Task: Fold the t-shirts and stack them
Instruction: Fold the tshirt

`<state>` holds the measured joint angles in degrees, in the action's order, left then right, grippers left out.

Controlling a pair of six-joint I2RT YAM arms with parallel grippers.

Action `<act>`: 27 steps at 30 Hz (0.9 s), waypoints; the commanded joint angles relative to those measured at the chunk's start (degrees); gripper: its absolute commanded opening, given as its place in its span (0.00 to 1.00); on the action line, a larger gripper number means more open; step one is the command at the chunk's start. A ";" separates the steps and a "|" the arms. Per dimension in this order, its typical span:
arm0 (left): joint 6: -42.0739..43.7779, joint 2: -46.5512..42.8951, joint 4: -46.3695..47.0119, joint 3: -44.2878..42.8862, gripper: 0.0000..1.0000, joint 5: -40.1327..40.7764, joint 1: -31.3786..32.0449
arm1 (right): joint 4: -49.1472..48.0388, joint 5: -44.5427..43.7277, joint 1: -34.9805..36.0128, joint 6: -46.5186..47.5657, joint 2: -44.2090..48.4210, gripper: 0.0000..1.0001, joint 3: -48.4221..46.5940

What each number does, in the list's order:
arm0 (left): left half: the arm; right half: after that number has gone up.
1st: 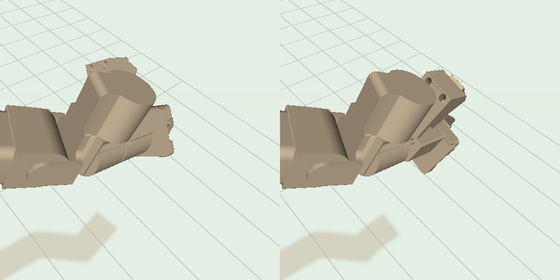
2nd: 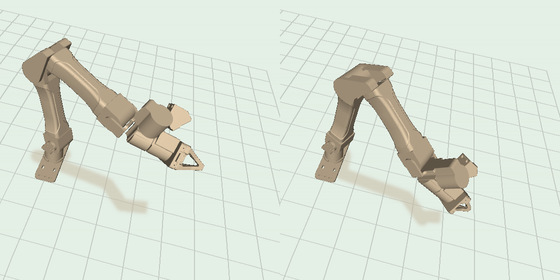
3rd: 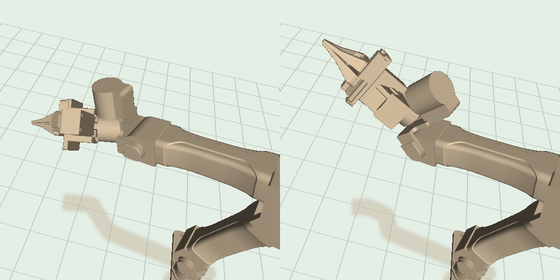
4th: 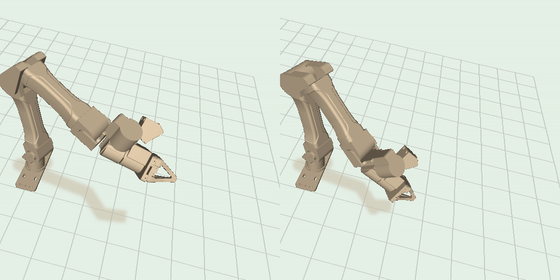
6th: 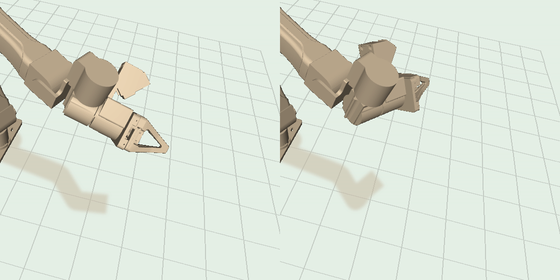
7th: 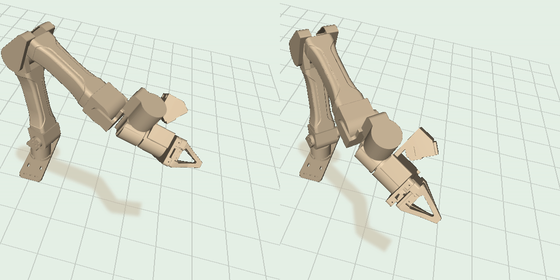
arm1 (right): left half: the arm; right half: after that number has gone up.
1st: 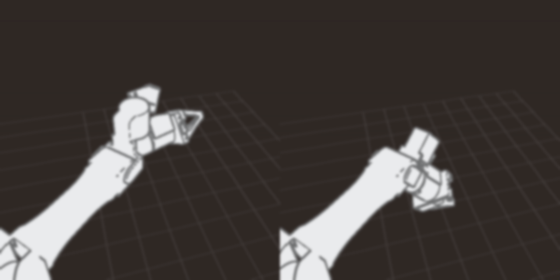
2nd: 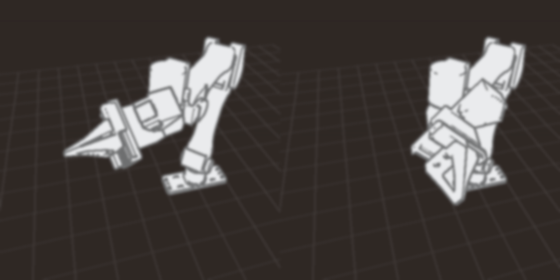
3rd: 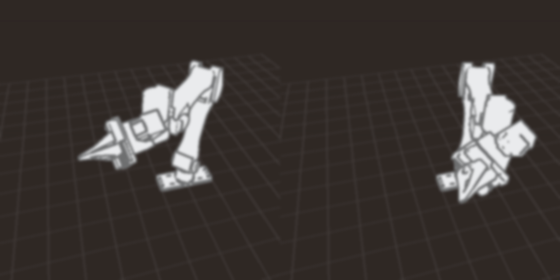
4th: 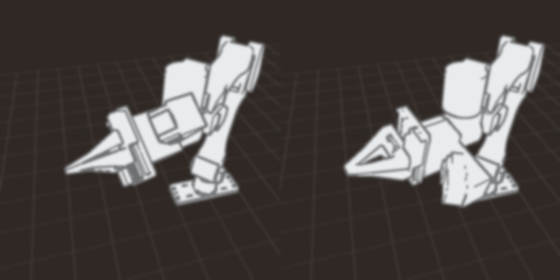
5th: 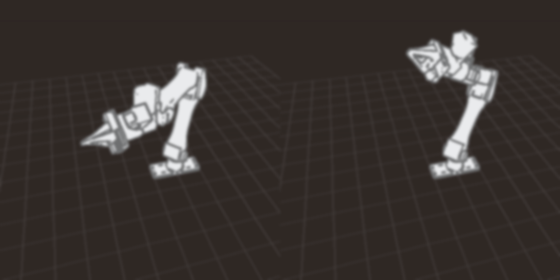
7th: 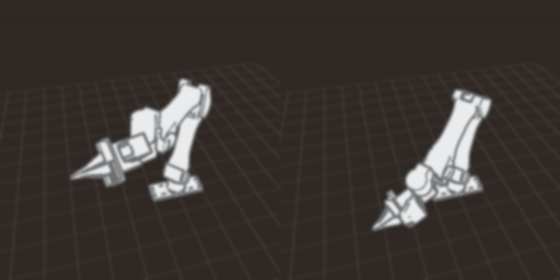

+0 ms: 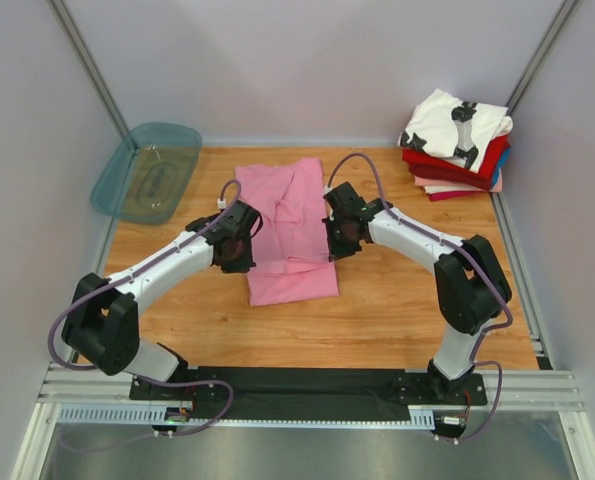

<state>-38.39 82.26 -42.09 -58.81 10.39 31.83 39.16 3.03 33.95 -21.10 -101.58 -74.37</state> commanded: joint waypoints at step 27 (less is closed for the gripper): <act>5.17 10.20 3.85 -6.49 0.00 2.26 -4.15 | 1.45 3.56 -4.69 2.38 -10.57 0.00 -12.64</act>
<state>-34.37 92.71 -38.33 -63.70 11.05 28.56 40.64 6.46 30.04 -20.01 -111.63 -83.99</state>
